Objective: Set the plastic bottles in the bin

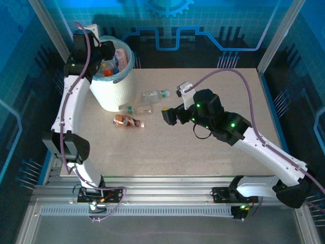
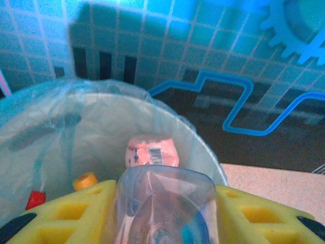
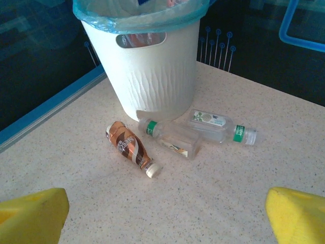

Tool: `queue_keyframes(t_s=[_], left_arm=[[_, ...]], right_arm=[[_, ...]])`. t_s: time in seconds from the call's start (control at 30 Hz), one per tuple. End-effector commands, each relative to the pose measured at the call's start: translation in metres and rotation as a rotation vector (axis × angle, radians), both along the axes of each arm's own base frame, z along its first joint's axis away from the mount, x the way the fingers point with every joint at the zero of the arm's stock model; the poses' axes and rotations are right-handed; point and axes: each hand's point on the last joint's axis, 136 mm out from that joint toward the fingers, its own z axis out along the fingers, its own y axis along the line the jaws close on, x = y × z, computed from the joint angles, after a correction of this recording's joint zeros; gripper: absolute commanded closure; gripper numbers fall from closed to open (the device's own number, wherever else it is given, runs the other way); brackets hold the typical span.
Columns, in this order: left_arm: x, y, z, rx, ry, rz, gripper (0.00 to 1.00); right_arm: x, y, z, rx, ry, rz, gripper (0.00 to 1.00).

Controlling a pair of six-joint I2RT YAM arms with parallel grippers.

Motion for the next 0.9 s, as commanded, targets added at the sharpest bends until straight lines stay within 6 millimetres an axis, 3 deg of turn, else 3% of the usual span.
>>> queue_keyframes(t_s=[0.0, 0.2, 0.37, 0.43, 0.5, 0.53, 0.67, 0.87], left_arm=[[0.003, -0.004, -0.013, 0.008, 0.039, -0.037, 1.0], [0.017, -0.01, -0.049, 0.002, 0.121, -0.073, 1.0], [0.023, -0.012, -0.076, 0.007, 0.207, -0.094, 0.9], [0.023, -0.013, -0.085, 0.014, 0.228, -0.102, 0.76], [0.023, -0.012, -0.091, 0.021, 0.253, -0.102, 0.43], [0.022, -0.012, -0.092, 0.024, 0.259, -0.101, 0.35], [0.019, -0.008, -0.083, 0.025, 0.245, -0.092, 0.28], [0.016, -0.005, -0.054, 0.026, 0.2, -0.083, 0.26]], right_arm=[[-0.001, 0.001, 0.015, 0.031, -0.01, 0.004, 0.0], [0.0, 0.003, 0.01, 0.03, 0.013, 0.002, 0.0], [0.002, 0.006, 0.006, 0.021, 0.027, 0.002, 0.0], [0.004, 0.01, 0.004, 0.019, 0.036, 0.009, 0.0], [0.005, 0.014, 0.004, 0.019, 0.045, 0.017, 0.0], [0.006, 0.016, 0.004, 0.019, 0.05, 0.021, 0.0], [0.006, 0.023, 0.005, 0.026, 0.061, 0.039, 0.0], [0.007, 0.029, 0.008, 0.029, 0.066, 0.047, 0.0]])
